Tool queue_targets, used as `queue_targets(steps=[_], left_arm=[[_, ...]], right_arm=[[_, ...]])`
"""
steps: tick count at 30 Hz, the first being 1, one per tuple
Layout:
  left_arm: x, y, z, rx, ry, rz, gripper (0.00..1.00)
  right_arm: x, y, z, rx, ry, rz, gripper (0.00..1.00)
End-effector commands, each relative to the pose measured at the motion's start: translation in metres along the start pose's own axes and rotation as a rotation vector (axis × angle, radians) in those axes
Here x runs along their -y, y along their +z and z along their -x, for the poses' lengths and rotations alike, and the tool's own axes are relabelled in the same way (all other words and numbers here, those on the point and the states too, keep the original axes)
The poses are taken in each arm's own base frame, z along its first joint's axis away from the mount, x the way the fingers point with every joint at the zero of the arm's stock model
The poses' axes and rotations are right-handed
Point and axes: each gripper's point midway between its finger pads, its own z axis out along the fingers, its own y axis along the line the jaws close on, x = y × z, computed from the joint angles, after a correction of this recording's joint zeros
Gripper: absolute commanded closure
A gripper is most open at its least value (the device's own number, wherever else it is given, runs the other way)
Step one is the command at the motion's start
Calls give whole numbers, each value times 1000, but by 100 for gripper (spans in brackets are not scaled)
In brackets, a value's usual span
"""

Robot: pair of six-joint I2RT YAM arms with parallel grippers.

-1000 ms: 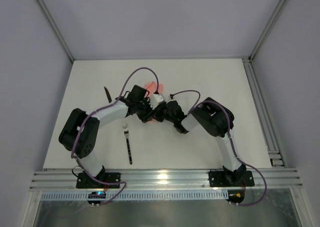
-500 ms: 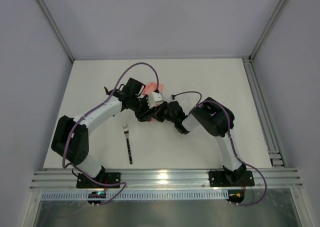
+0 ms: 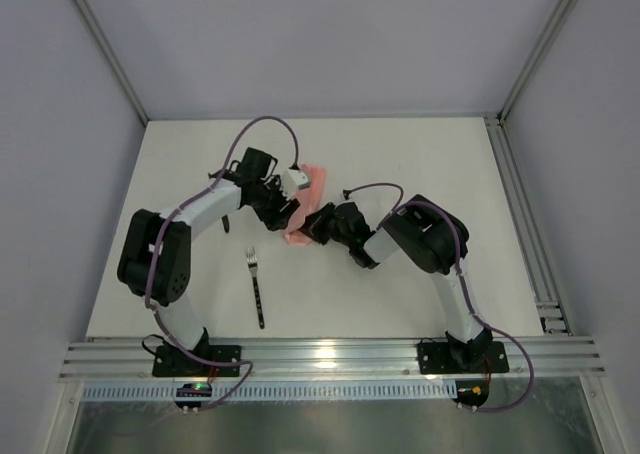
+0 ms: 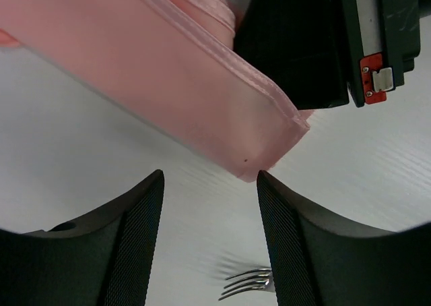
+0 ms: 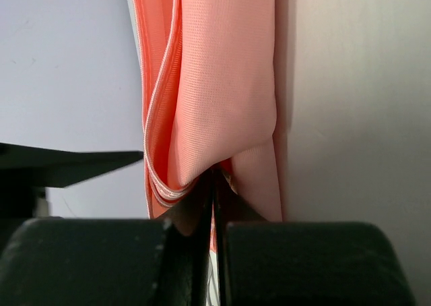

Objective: Fold the napkin into a case and place the utensils inside
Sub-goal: Stuff the top corner of the smaller-rectangle-folded napkin into the folded napkin.

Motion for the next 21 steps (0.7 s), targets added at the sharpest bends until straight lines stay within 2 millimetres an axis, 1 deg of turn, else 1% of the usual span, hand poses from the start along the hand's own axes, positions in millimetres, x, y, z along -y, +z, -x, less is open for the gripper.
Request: queue_targets(steps=[1, 2, 4, 8, 10, 11, 13, 14, 15, 18, 19, 21], left_arm=[[-9, 10, 19, 77, 20, 101, 40], [-12, 13, 26, 100, 31, 117, 39], [-11, 17, 27, 95, 32, 113, 38], [-10, 32, 17, 44, 34, 116, 38], [-9, 35, 17, 41, 42, 111, 37], [-7, 36, 19, 45, 44, 104, 37], [4, 36, 23, 64, 47, 43, 39], [11, 33, 26, 77, 55, 5, 42], [27, 25, 27, 80, 55, -69, 43], [47, 5, 33, 101, 100, -159, 42], [59, -7, 31, 96, 118, -208, 42], [68, -21, 34, 103, 145, -241, 41]], right_arm=[[20, -3, 2, 22, -9, -66, 96], [19, -3, 2, 22, -9, -65, 96], [18, -2, 3, 24, -10, -60, 96], [15, -3, 4, 27, -14, -52, 96], [15, -3, 5, 29, -12, -49, 96], [14, -3, 4, 27, -12, -45, 96], [14, -3, 4, 27, -7, -44, 96], [14, -3, 3, 26, -9, -42, 96], [14, -3, 4, 27, -8, -44, 96], [16, -4, 4, 28, -8, -47, 96], [16, -4, 4, 28, -8, -47, 96], [16, -3, 2, 23, -5, -45, 96]])
